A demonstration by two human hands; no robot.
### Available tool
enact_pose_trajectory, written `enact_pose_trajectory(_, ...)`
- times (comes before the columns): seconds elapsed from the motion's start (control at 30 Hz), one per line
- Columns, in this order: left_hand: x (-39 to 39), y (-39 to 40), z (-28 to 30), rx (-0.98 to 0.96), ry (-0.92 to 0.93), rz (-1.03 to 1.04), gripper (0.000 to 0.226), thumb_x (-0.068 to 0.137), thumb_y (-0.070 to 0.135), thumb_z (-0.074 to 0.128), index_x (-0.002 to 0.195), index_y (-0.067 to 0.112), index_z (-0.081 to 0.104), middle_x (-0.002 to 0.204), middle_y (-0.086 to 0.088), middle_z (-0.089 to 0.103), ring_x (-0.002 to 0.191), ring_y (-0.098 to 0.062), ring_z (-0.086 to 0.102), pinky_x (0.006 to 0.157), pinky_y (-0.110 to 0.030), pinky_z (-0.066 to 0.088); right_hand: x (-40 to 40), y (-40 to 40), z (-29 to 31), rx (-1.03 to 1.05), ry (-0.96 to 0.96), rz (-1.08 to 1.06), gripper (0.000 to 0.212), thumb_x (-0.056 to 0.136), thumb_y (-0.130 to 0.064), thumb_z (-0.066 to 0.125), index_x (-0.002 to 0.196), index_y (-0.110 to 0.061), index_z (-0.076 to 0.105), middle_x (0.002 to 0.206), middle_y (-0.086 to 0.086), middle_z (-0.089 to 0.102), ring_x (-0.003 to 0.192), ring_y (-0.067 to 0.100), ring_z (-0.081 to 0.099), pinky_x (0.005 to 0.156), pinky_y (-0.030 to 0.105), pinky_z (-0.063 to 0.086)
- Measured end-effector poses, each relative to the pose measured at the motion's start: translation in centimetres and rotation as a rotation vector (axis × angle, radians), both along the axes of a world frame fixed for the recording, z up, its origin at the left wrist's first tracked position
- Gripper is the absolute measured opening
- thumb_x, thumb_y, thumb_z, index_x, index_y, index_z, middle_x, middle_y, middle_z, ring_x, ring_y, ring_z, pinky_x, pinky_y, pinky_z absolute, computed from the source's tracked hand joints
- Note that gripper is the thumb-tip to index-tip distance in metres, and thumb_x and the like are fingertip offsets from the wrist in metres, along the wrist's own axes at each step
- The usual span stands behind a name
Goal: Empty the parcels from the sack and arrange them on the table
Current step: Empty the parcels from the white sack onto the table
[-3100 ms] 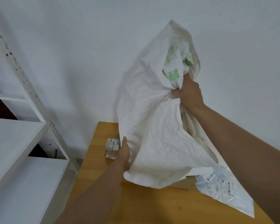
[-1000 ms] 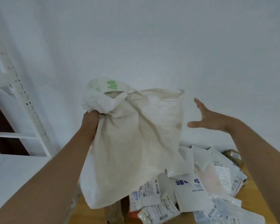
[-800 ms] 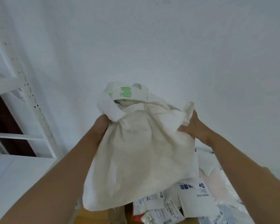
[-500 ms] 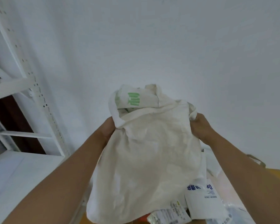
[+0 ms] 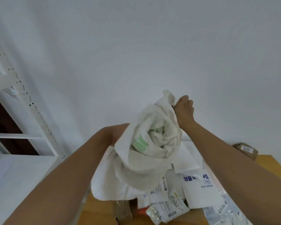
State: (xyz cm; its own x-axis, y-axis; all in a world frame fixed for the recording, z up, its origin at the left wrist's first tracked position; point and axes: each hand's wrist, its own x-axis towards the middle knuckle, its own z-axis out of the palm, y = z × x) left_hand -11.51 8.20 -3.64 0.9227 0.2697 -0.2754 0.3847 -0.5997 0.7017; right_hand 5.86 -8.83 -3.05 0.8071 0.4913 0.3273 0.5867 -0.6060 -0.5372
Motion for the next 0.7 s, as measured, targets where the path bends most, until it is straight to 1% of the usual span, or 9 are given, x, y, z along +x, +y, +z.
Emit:
enact_pose_trajectory(0.1, 0.6, -3.2, 0.9, 0.135, 0.075, -0.218, 0.043, 0.098, 0.011, 0.054, 0.140, 0.014, 0.045, 0.135, 0.004, 0.049, 0.116, -0.007, 0.045, 0.096, -0.020, 0.036, -0.6, 0.3, 1.4, 0.019, 0.171, 0.246, 0.036, 0.102, -0.026, 0.041, 0.070, -0.009, 0.043, 0.073, 0.003, 0.047, 0.063, 0.014, 0.041, 0.058, 0.029, 0.037)
enact_pose_trajectory(0.17, 0.7, -3.7, 0.3, 0.212, 0.110, -0.229, 0.048, 0.093, 0.008, 0.054, 0.140, 0.012, 0.046, 0.141, 0.001, 0.044, 0.128, -0.015, 0.040, 0.106, -0.031, 0.035, -1.2, -0.4, 2.1, 0.138, 0.424, 0.340, 0.035, 0.102, -0.030, 0.043, 0.074, -0.013, 0.055, 0.065, -0.003, 0.058, 0.057, 0.010, 0.050, 0.051, 0.020, 0.041)
enact_pose_trajectory(0.23, 0.9, -3.6, -0.8, 0.284, 0.091, -0.218, 0.043, 0.089, 0.004, 0.053, 0.132, 0.007, 0.052, 0.133, -0.005, 0.050, 0.121, -0.018, 0.045, 0.103, -0.032, 0.038, -1.2, -1.0, 2.3, 0.287, 0.633, 0.400, 0.024, 0.098, -0.030, 0.049, 0.090, -0.017, 0.067, 0.072, -0.007, 0.068, 0.064, 0.011, 0.060, 0.058, 0.021, 0.050)
enact_pose_trajectory(0.33, 1.2, -3.6, -1.3, 0.501, 0.028, -0.218, 0.014, 0.085, 0.006, 0.056, 0.098, 0.007, 0.059, 0.097, -0.006, 0.060, 0.091, -0.021, 0.055, 0.075, -0.028, 0.043, -1.0, -1.2, 1.6, 0.523, 0.916, 0.504, 0.024, 0.093, -0.025, 0.057, 0.115, -0.016, 0.062, 0.096, 0.001, 0.065, 0.076, 0.019, 0.061, 0.070, 0.033, 0.053)
enact_pose_trajectory(0.37, 1.4, -3.2, -1.7, 0.571, 0.031, -0.198, 0.005, 0.084, 0.009, 0.057, 0.090, 0.009, 0.057, 0.088, -0.007, 0.061, 0.084, -0.024, 0.058, 0.069, -0.029, 0.045, -1.2, -1.2, 1.3, 0.580, 1.000, 0.555, 0.030, 0.086, -0.024, 0.063, 0.115, -0.017, 0.057, 0.098, 0.002, 0.060, 0.075, 0.018, 0.058, 0.070, 0.033, 0.051)
enact_pose_trajectory(0.43, 1.7, -2.6, -2.5, 0.697, 0.009, -0.142, 0.007, 0.085, 0.017, 0.058, 0.086, 0.012, 0.055, 0.085, -0.009, 0.064, 0.087, -0.028, 0.063, 0.073, -0.032, 0.046, -1.9, -1.2, 0.4, 0.604, 1.086, 0.643, 0.057, 0.069, -0.031, 0.077, 0.116, -0.020, 0.048, 0.105, -0.001, 0.054, 0.078, 0.014, 0.054, 0.071, 0.030, 0.049)
enact_pose_trajectory(0.53, 2.6, -2.7, -3.4, 0.897, -0.158, -0.013, 0.029, 0.086, 0.044, 0.058, 0.101, 0.021, 0.066, 0.107, 0.000, 0.067, 0.116, -0.024, 0.053, 0.097, -0.037, 0.034, -3.1, -1.0, -1.3, 0.350, 0.791, 0.636, 0.105, 0.063, -0.058, 0.083, 0.146, -0.033, 0.025, 0.138, -0.016, 0.046, 0.118, 0.006, 0.053, 0.096, 0.031, 0.047)
enact_pose_trajectory(0.6, 3.0, -3.1, -3.7, 0.952, -0.237, 0.102, 0.036, 0.083, 0.048, 0.058, 0.110, 0.026, 0.066, 0.120, 0.005, 0.063, 0.125, -0.023, 0.042, 0.104, -0.037, 0.024, -4.4, -0.7, -2.1, 0.168, 0.528, 0.595, 0.124, 0.059, -0.057, 0.087, 0.151, -0.036, 0.006, 0.145, -0.020, 0.036, 0.130, 0.003, 0.043, 0.104, 0.025, 0.043)
enact_pose_trajectory(0.7, 3.0, -4.0, -4.7, 0.971, -0.444, 0.231, 0.045, 0.073, 0.046, 0.072, 0.111, 0.022, 0.066, 0.116, 0.004, 0.064, 0.116, -0.027, 0.050, 0.099, -0.036, 0.025, -4.7, -0.3, -3.6, 0.187, 0.294, 0.532, 0.104, 0.072, -0.025, 0.086, 0.147, -0.017, 0.014, 0.125, -0.019, 0.043, 0.120, 0.007, 0.048, 0.085, 0.003, 0.040)
